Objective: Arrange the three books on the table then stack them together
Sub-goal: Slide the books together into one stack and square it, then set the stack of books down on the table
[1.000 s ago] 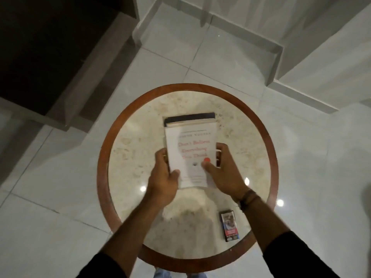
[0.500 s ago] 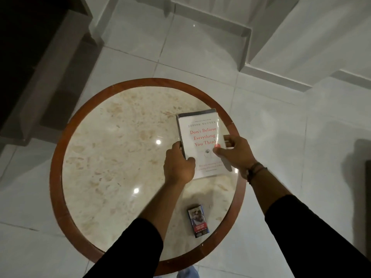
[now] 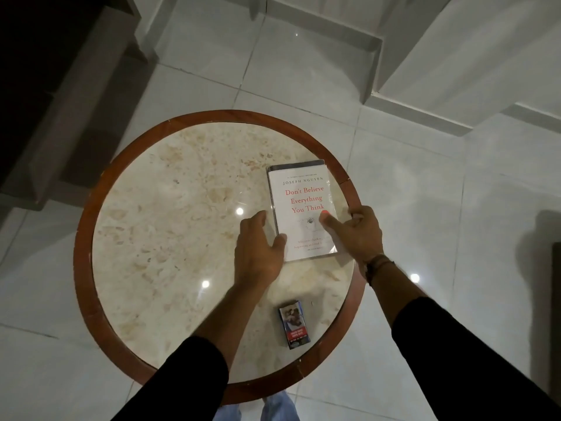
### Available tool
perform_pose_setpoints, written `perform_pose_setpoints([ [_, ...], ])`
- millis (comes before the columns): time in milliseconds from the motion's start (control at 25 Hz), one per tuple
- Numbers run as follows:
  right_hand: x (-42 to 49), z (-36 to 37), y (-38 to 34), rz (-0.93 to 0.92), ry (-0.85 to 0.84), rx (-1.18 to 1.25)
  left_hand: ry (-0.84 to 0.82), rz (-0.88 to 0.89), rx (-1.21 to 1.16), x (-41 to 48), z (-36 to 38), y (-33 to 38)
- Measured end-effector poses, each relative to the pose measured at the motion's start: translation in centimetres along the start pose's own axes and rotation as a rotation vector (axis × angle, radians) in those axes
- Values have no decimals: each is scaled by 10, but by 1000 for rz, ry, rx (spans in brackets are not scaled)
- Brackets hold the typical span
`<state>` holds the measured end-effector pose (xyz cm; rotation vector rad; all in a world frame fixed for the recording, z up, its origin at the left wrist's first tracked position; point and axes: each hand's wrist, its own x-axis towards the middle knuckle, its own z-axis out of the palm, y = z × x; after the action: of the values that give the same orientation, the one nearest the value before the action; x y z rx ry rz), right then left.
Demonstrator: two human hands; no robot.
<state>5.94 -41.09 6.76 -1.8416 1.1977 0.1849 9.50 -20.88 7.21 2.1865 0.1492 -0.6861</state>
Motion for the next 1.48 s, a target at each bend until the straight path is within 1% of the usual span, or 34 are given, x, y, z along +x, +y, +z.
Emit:
perform_pose_setpoints([
  [80,-32,1,16,-90,128,32,55,98,65,-24,-17,-34],
  [160,-72,6,44,-229,215,-67,107,171,195,-48,-42,-80],
  [240,-116,18,72,-292,165,-143,187,195,344,-66,-67,-129],
  [360,-167,40,103,-272,57,-260,321,226,510,-75,-95,-184],
  [480,-194,60,118,-287,46,-409,330,201,620,-71,-120,-215],
  [560,-202,67,124,-254,46,-437,314,190,666,-67,-130,-229],
  [640,-210,88,125,-258,39,-474,314,167,698,-66,-142,-255],
  [800,-209,91,122,-207,88,-473,351,237,708,-58,-127,-260],
  [880,-213,94,118,-221,62,-447,373,258,715,-55,-120,-258],
  [960,-217,109,107,-299,2,-413,395,264,714,-54,-115,-260],
  [1040,-220,139,81,-391,-48,-393,405,262,698,-53,-116,-266],
  [1160,-211,193,27,-501,-69,-346,413,272,673,-52,-116,-268],
  [1320,-191,253,-39,-557,-64,-367,388,245,709,-50,-119,-266],
  [1400,-186,271,-57,-574,-63,-391,377,240,731,-49,-119,-266],
  [1480,-184,284,-64,-584,-63,-400,384,261,705,-49,-119,-269],
])
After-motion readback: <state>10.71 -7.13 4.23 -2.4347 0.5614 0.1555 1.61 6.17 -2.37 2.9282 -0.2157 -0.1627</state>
